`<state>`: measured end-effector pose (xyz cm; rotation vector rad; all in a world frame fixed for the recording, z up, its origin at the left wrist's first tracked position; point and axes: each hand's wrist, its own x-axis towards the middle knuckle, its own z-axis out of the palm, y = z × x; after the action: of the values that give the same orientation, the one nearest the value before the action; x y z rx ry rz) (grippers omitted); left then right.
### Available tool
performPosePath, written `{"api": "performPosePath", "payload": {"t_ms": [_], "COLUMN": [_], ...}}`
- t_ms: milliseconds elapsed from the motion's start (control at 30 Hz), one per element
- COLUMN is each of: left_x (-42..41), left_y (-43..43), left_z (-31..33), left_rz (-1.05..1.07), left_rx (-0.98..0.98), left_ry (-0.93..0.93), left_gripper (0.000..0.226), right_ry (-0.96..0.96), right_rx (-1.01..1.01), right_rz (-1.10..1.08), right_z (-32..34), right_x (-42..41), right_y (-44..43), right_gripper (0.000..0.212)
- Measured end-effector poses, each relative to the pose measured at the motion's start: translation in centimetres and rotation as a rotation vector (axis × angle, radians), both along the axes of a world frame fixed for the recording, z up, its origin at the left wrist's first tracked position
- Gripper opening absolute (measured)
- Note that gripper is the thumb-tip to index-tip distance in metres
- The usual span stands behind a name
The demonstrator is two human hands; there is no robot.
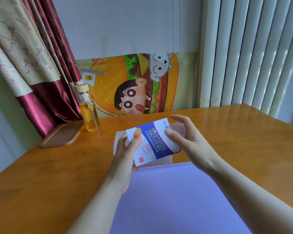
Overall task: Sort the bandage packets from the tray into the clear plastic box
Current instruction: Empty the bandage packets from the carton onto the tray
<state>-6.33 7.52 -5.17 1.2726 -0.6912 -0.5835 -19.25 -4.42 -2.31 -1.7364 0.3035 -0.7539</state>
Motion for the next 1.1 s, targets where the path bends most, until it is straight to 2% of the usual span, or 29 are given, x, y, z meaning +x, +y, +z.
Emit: {"api": "performPosePath", "payload": {"t_ms": [67,167,233,400,467,600,767,867,933,967,1033,1100], "left_x": [-0.1,0.4,0.8,1.2,1.3,1.1,1.3,1.5,1.6,1.6,1.7,1.6], "left_y": [0.2,0.6,0.9,1.3,1.3,1.2,1.6,2.0,2.2,2.2,2.1,2.1], "left_z": [0.1,0.5,0.7,0.8,0.8,1.0,1.1,1.3,1.3,1.2,0.6,0.2], "left_rz": [-0.007,-0.012,-0.014,-0.052,-0.069,-0.101,-0.110,-0.156,-0.200,-0.229,-0.312,-0.366], "left_rx": [-0.003,-0.014,-0.022,-0.037,-0.041,-0.083,-0.143,-0.200,-0.230,-0.243,-0.270,-0.256], "left_ry": [-0.012,0.017,0.034,0.024,0.008,0.008,0.058,0.146,0.193,0.221,0.289,0.316], "left_gripper": [0.049,0.063,0.076,0.080,0.074,0.048,0.041,0.034,0.035,0.047,0.065,0.067], "right_ry": [0.044,0.004,0.006,-0.012,-0.014,-0.008,-0.024,-0.064,-0.126,-0.163,-0.241,-0.300], "right_rx": [0.022,0.164,0.187,0.258,0.260,0.239,0.309,0.359,0.469,0.575,0.793,0.930], "right_rz": [0.031,0.047,0.070,0.121,0.128,0.129,0.183,0.252,0.276,0.264,0.209,0.170], "right_z": [0.1,0.3,0.4,0.7,0.7,0.9,1.4,2.1,2.5,2.6,2.5,2.3], "right_x": [0.0,0.1,0.1,0.0,0.0,-0.2,-0.5,-0.9,-1.0,-0.9,-0.8,-0.6], "right_y": [0.1,-0.3,-0.7,-0.9,-0.8,-0.4,-0.5,-0.4,-0.3,-0.3,-0.3,-0.2], "right_gripper": [0.068,0.071,0.076,0.075,0.069,0.064,0.063,0.045,0.027,0.023,0.027,0.038]}}
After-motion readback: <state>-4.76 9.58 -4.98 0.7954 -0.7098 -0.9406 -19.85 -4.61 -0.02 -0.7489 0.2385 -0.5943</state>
